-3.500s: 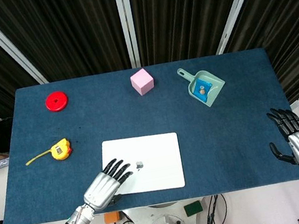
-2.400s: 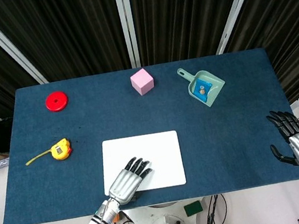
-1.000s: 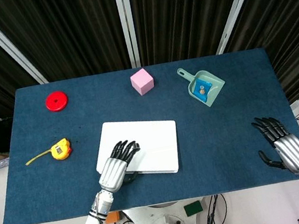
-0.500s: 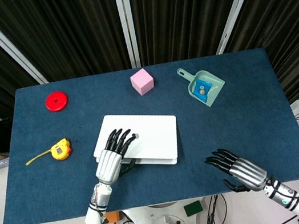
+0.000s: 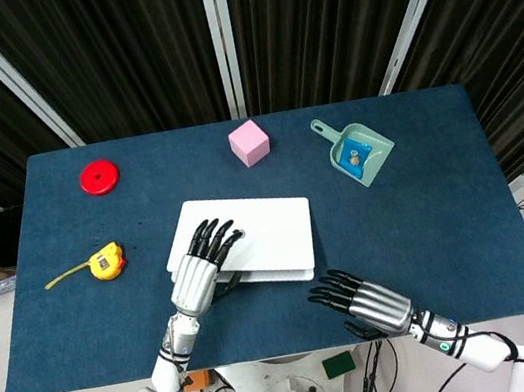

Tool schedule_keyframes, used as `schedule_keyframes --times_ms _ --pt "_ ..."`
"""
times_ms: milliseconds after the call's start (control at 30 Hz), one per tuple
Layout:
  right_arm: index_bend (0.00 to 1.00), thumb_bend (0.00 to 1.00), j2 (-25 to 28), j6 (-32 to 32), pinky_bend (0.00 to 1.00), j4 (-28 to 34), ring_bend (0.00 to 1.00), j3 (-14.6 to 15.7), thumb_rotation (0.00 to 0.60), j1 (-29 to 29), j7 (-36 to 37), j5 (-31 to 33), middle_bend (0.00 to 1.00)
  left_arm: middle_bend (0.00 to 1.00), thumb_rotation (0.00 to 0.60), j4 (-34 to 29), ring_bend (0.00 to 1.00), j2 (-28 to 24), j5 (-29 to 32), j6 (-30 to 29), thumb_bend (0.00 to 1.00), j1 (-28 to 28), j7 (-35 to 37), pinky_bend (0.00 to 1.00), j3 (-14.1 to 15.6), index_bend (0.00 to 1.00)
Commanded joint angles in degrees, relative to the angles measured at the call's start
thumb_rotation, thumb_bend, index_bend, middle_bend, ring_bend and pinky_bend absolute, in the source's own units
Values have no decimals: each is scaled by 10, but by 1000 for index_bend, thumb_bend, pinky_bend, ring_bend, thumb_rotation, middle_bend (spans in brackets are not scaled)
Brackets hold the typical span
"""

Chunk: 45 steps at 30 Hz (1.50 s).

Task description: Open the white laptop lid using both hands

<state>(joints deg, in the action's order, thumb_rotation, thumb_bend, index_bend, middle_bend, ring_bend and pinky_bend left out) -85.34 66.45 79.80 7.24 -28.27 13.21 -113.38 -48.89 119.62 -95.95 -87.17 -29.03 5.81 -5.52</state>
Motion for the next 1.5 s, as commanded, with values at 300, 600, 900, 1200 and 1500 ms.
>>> schedule_keyframes --times_ms 300,600,900,1200,1500 --pt "0 590 -54 -97 0 -29 0 -46 594 -64 2 87 43 104 600 3 29 0 10 11 559 -13 -2 68 -6 184" --pt "0 590 -78 -209 0 -30 0 -65 593 -118 16 168 47 104 600 14 25 2 21 24 559 -35 -3 68 -22 184" --pt "0 605 -81 -236 0 -24 0 -72 593 -134 26 215 54 105 600 21 18 -17 31 43 559 -80 -8 67 -55 184" --pt "0 610 -95 -234 0 -43 0 -69 596 -141 52 231 66 108 600 -13 13 -78 60 102 561 -133 -32 67 -97 184" --pt "0 619 -106 -238 0 -59 0 -69 594 -149 69 244 69 108 600 -25 13 -119 93 168 564 -197 -64 65 -139 184"
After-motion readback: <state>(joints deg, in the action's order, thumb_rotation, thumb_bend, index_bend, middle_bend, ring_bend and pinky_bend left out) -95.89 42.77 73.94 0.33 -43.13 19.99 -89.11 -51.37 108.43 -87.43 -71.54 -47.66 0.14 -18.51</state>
